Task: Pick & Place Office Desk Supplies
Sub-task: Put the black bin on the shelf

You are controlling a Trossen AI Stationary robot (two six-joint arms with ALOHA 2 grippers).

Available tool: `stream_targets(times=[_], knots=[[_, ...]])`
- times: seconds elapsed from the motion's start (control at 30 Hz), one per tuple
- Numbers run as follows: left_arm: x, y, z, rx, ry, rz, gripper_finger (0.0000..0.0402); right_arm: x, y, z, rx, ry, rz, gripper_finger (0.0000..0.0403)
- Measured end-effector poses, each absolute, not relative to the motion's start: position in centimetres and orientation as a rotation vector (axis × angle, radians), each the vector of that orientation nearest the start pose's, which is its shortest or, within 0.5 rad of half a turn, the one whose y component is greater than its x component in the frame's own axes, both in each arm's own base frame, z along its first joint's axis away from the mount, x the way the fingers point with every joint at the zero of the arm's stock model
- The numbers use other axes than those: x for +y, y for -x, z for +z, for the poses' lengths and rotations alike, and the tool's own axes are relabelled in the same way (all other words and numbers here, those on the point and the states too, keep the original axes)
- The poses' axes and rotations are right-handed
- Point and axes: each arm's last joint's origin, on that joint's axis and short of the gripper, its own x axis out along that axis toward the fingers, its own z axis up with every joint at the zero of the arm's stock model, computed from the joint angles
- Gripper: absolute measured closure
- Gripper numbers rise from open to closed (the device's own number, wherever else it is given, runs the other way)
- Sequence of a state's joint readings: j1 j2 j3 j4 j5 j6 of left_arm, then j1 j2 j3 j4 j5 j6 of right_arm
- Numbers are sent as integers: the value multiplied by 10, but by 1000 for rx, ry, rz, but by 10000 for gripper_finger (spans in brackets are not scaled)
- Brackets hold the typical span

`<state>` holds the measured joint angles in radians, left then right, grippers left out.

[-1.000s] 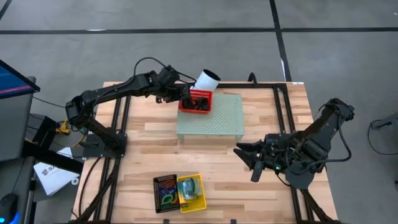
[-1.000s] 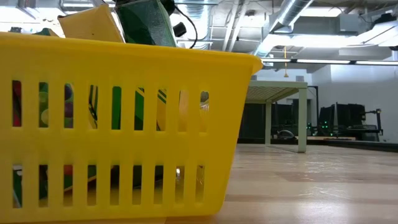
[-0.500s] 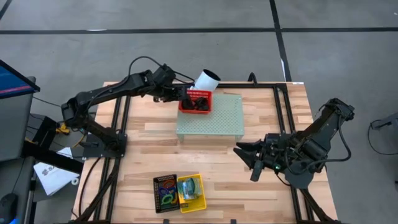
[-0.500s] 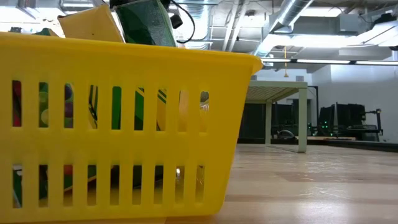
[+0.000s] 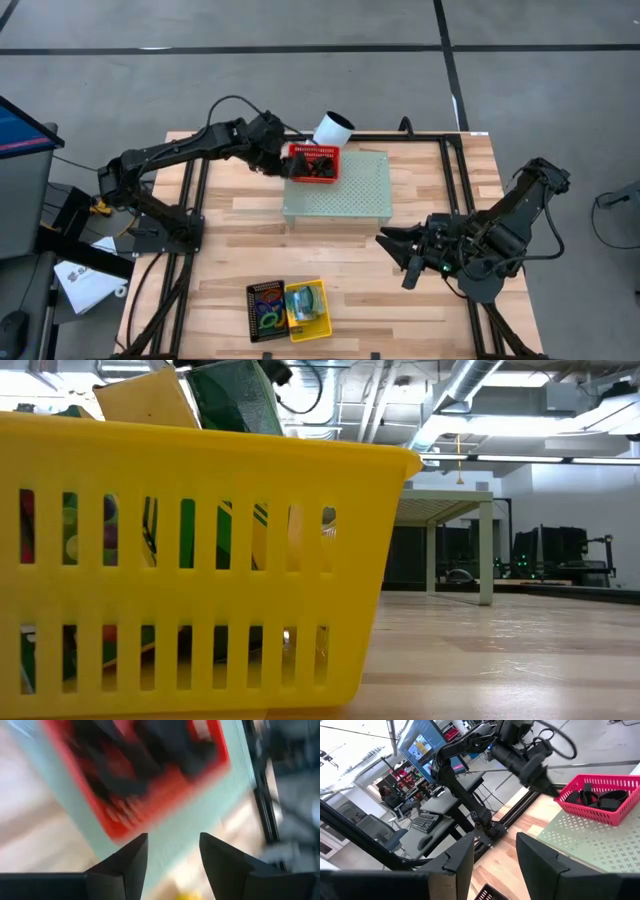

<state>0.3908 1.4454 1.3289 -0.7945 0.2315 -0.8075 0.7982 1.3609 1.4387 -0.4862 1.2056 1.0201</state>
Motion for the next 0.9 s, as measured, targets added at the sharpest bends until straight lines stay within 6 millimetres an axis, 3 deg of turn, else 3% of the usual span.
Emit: stream_targets(times=[0.13,0.3,0.6,0.77,0.9], knots=[[78,-267,323,934,1005,331,233,179,-212,410,-14,-662,-472,260],[32,-239,339,1075,925,223,238,178,-212,411,-36,-671,-489,260],[-40,-186,375,1023,752,1,241,176,-214,411,-59,-695,-514,260],[-72,-170,374,1024,582,4,246,175,-215,411,-66,-713,-521,260],[-99,-168,352,1065,412,27,243,174,-216,411,-78,-716,-533,260]])
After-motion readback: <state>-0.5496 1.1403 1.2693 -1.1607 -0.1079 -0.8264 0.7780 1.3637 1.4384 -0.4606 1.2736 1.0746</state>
